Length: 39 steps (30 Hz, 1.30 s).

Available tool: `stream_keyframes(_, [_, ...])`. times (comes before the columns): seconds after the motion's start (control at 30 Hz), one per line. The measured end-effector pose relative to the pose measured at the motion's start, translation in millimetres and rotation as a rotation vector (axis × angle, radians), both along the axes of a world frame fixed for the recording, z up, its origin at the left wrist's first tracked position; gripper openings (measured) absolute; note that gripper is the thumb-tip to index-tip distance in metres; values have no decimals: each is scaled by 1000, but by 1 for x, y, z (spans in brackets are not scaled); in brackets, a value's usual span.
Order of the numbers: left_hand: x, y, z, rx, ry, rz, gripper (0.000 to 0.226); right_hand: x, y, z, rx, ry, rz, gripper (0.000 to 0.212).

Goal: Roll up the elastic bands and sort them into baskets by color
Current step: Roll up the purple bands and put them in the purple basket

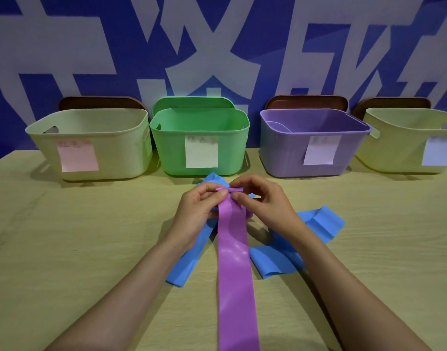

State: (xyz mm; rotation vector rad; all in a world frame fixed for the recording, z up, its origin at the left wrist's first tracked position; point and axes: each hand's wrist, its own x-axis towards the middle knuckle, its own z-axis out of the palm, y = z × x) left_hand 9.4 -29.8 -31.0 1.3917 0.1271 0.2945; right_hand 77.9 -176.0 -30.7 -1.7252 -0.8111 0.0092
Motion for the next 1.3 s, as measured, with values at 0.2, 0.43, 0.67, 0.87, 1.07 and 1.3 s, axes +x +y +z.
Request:
stream_keyframes(0.2, [1, -2, -4, 117, -23, 41, 6, 3, -1, -1, -4, 84, -42, 9])
stream_keyframes(0.43, [1, 2, -4, 136, -26, 12, 13, 1, -3, 4, 103, 320, 42, 9])
stream_keyframes(0.67, [1, 5, -6, 127, 2, -3, 17, 1, -4, 3, 99, 370, 29, 8])
stream_keyframes(0.87, [2, 4, -5, -5, 59, -40, 21, 0, 1, 1, 150, 423, -10, 11])
stream_keyframes(1.07, [3, 2, -8, -39, 45, 10, 14, 1, 1, -2, 154, 423, -12, 15])
stream_keyframes(1.3, [4, 1, -11, -22, 11, 22, 12, 0, -1, 0, 144, 393, 24, 18])
